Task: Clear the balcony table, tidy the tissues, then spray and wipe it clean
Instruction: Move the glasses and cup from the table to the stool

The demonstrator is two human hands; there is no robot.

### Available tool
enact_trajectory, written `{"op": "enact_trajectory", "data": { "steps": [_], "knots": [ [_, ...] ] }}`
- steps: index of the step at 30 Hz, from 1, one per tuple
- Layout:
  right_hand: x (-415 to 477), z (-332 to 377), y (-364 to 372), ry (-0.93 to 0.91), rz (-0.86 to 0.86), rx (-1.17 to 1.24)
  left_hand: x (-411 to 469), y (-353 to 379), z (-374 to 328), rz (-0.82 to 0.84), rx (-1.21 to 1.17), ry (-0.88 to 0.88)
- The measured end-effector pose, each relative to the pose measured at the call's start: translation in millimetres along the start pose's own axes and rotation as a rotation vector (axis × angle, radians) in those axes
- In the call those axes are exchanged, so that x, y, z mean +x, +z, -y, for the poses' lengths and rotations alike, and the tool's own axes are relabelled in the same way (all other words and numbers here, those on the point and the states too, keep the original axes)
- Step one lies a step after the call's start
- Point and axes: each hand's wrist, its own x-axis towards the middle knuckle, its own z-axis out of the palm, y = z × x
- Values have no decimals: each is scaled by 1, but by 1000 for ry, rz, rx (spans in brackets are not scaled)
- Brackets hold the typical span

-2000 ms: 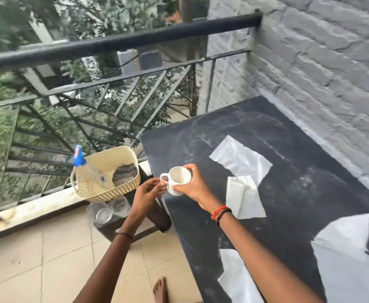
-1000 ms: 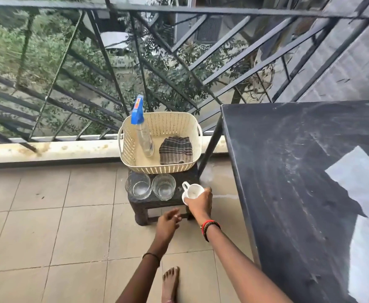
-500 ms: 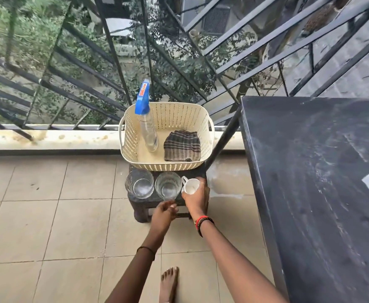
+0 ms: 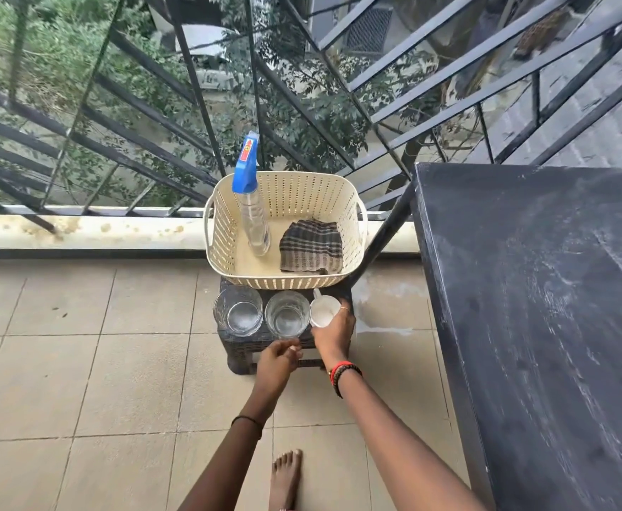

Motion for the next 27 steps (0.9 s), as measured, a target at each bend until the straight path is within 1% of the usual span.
{"op": "enact_trajectory", "data": {
  "steps": [6, 10, 15, 22, 27],
  "knots": [
    [2, -3, 0, 58, 47, -16, 1, 1, 3, 14, 34, 0],
    [-11, 0, -16, 139, 89, 52, -8, 5, 1, 32, 75, -1],
    [-41, 14, -45, 198, 188, 147, -26, 13, 3, 68, 132, 6],
    [-85, 43, -111, 124, 241, 268, -79, 31, -21, 63, 145, 65],
    [-104, 47, -169, 87, 166, 366, -129, 56, -54, 79, 147, 165]
  ]
}}
